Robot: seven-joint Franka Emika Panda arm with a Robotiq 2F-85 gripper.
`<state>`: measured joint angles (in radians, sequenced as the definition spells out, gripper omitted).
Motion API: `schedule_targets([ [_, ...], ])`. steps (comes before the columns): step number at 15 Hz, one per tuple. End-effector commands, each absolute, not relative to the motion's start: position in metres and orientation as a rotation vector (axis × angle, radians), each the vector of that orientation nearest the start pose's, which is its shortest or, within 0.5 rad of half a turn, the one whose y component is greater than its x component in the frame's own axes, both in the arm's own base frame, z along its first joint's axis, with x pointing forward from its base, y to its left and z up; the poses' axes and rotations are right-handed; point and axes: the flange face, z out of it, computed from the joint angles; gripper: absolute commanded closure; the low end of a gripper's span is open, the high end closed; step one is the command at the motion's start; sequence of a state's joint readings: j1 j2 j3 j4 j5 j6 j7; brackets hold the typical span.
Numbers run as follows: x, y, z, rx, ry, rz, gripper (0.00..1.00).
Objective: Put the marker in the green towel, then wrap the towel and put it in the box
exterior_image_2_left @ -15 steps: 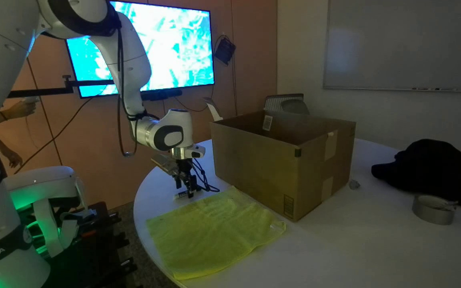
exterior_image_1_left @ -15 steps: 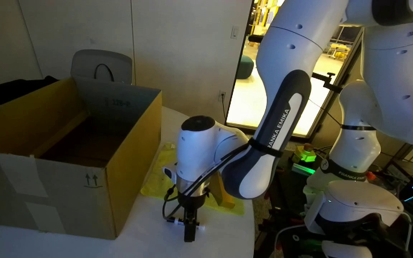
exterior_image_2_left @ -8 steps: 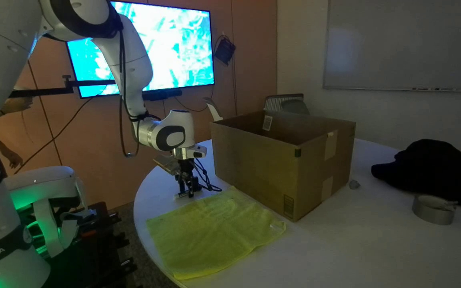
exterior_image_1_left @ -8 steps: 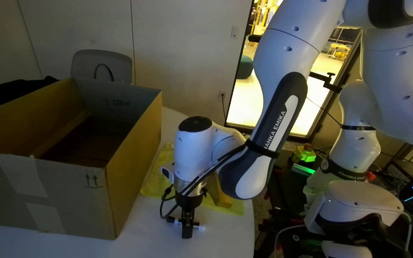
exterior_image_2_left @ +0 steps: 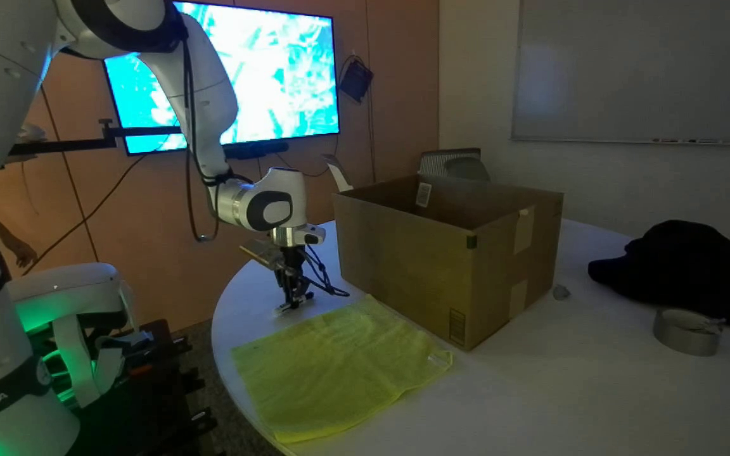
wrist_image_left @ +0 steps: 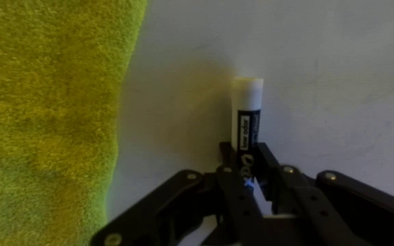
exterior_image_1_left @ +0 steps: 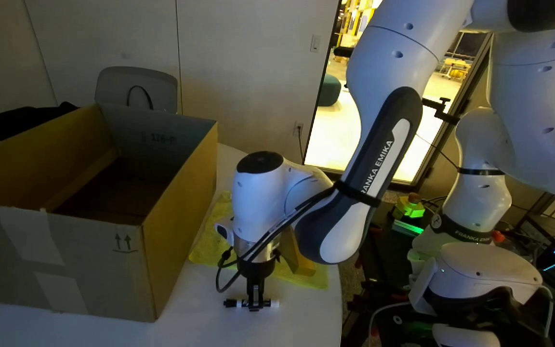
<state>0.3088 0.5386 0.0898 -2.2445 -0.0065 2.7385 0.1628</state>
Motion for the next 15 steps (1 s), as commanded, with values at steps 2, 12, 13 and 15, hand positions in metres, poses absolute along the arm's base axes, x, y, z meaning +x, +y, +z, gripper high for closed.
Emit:
schedule_targets([
  [2, 0.482, 0.206, 0.145, -3.108, -0.414, 0.099, 0.87],
  [12, 0.473, 0.101, 0.185, -3.18, -0.184, -0.018, 0.87],
  [13, 0.473, 0.087, 0.182, -3.195, -0.167, -0.02, 0.87],
  [15, 0.475, 0.061, 0.172, -3.225, -0.135, -0.016, 0.87],
])
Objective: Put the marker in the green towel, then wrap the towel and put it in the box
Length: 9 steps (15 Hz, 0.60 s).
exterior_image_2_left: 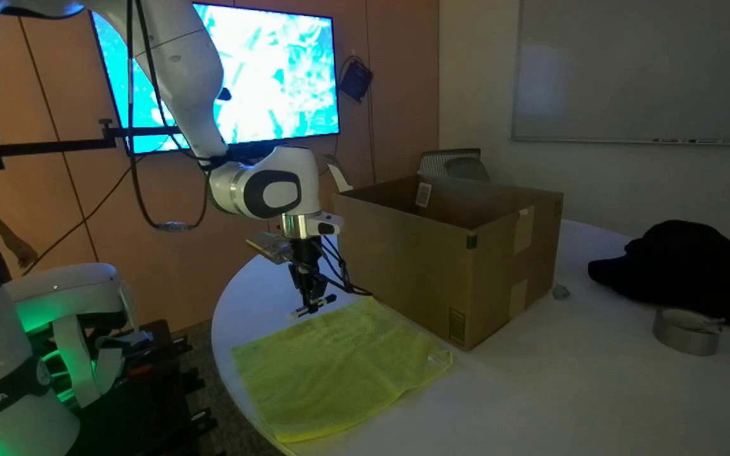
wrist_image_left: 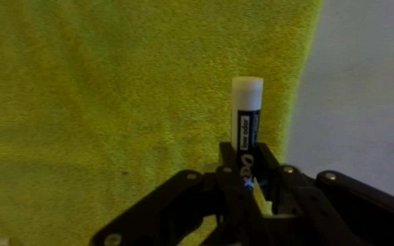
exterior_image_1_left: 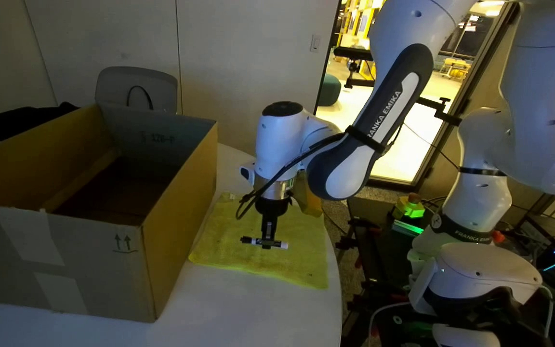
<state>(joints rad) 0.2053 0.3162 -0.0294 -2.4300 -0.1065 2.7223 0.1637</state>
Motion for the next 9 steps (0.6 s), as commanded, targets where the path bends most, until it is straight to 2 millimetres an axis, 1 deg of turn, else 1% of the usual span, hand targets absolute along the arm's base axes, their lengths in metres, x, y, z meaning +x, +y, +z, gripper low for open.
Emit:
schedule_targets([
  [1, 0.478, 0.048, 0.168, -3.239, -0.12, -0.02, 0.87],
  [4, 0.485, 0.024, 0.152, -3.289, -0.087, -0.047, 0.87],
  [5, 0.486, 0.019, 0.144, -3.306, -0.081, -0.051, 0.87],
  [9, 0.488, 0.008, 0.119, -3.352, -0.044, -0.025, 0.87],
])
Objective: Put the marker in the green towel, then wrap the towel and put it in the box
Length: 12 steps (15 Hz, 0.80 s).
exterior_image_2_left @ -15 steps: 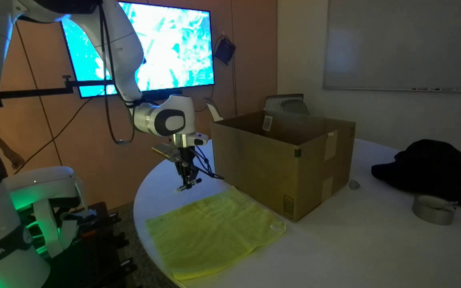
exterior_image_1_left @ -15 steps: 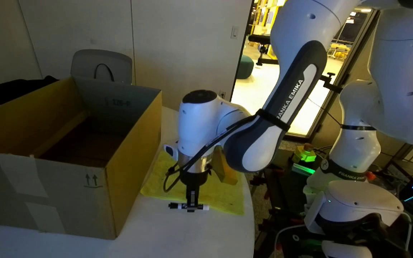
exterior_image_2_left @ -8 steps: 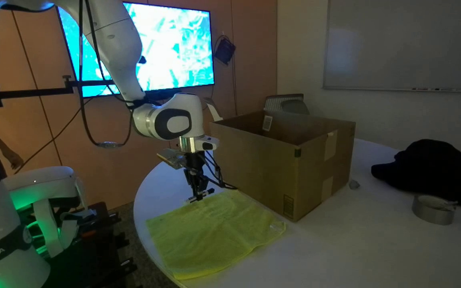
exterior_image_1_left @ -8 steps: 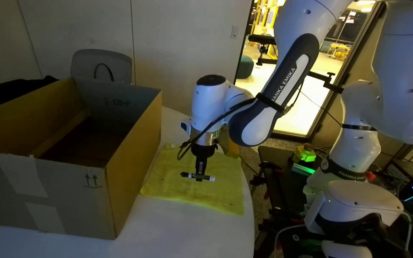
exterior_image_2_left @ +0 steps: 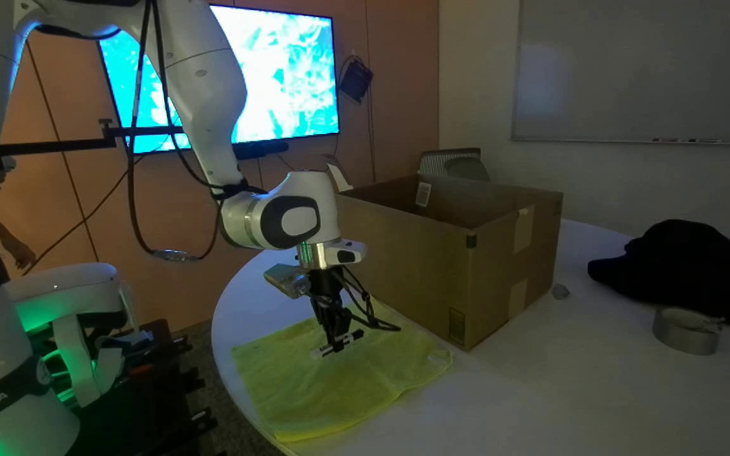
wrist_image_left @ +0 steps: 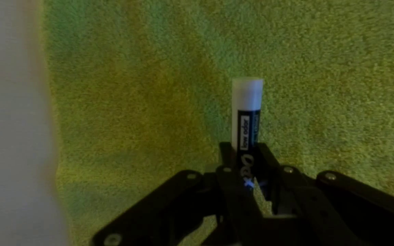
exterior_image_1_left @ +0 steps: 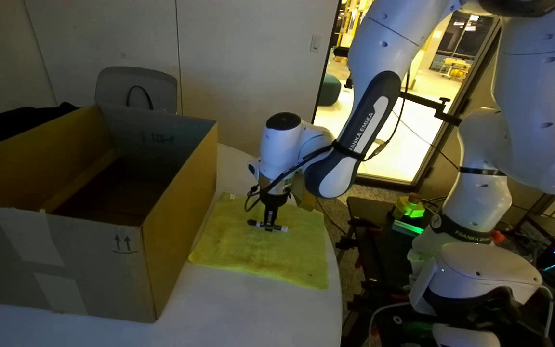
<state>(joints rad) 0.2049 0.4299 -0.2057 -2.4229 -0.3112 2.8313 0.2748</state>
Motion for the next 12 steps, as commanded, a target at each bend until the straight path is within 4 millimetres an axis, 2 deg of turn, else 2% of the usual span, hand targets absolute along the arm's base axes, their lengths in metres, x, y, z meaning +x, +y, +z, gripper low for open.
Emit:
schedule_targets([
  [1, 0.489, 0.008, 0.114, -3.356, -0.036, -0.013, 0.87],
  [3, 0.489, 0.01, 0.106, -3.364, -0.029, 0.009, 0.87],
  [5, 0.491, 0.013, 0.108, -3.371, -0.025, 0.0, 0.86],
  [7, 0.49, 0.013, 0.112, -3.374, -0.009, -0.017, 0.54],
  [8, 0.49, 0.012, 0.117, -3.376, 0.009, -0.029, 0.49],
  [12, 0.484, 0.009, 0.137, -3.372, 0.052, -0.083, 0.18],
])
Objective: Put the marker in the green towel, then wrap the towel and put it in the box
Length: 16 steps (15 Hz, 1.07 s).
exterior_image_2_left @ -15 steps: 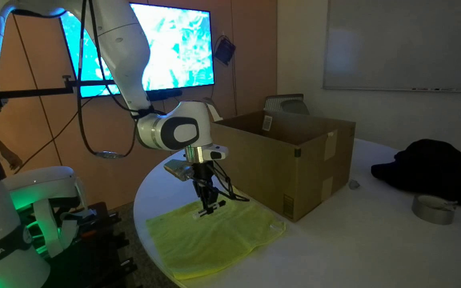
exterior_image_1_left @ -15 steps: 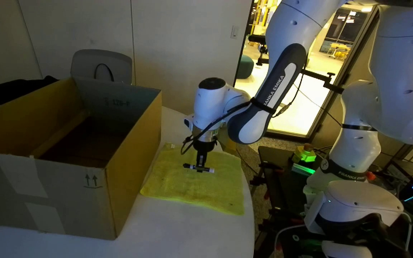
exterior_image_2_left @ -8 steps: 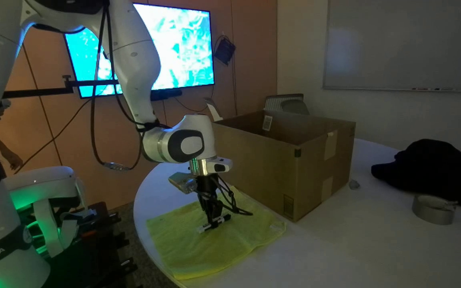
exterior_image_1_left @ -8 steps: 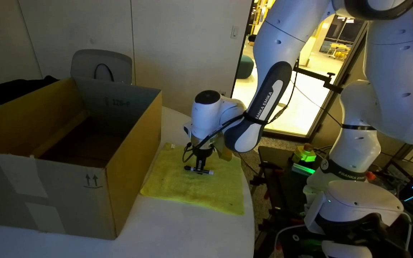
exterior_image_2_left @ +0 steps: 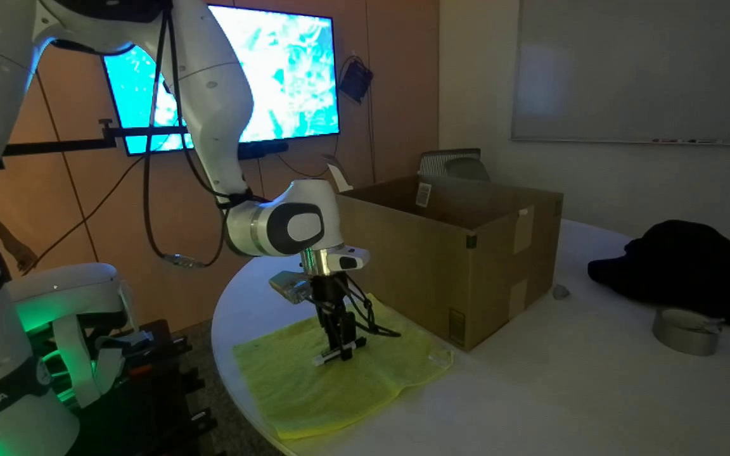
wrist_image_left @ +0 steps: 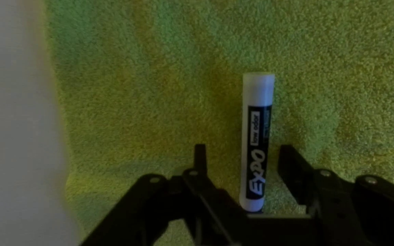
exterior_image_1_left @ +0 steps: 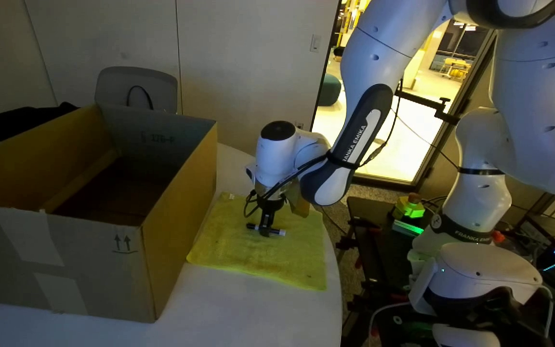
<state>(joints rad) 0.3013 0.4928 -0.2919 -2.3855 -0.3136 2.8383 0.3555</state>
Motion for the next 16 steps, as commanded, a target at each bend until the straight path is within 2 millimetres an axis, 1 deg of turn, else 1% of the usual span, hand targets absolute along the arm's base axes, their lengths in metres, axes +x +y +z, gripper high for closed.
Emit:
schedule_targets([
  [1, 0.481, 0.012, 0.143, -3.366, 0.044, -0.105, 0.12],
  [2, 0.479, 0.016, 0.147, -3.36, 0.033, -0.123, 0.03],
  [3, 0.476, 0.023, 0.149, -3.349, 0.013, -0.138, 0.0],
  [4, 0.474, 0.029, 0.152, -3.338, -0.006, -0.147, 0.0],
  [7, 0.466, 0.057, 0.152, -3.284, -0.081, -0.166, 0.0],
  [12, 0.45, 0.102, 0.137, -3.205, -0.182, -0.145, 0.0],
  [14, 0.445, 0.115, 0.128, -3.181, -0.186, -0.11, 0.0],
  [16, 0.443, 0.12, 0.121, -3.168, -0.188, -0.082, 0.0],
])
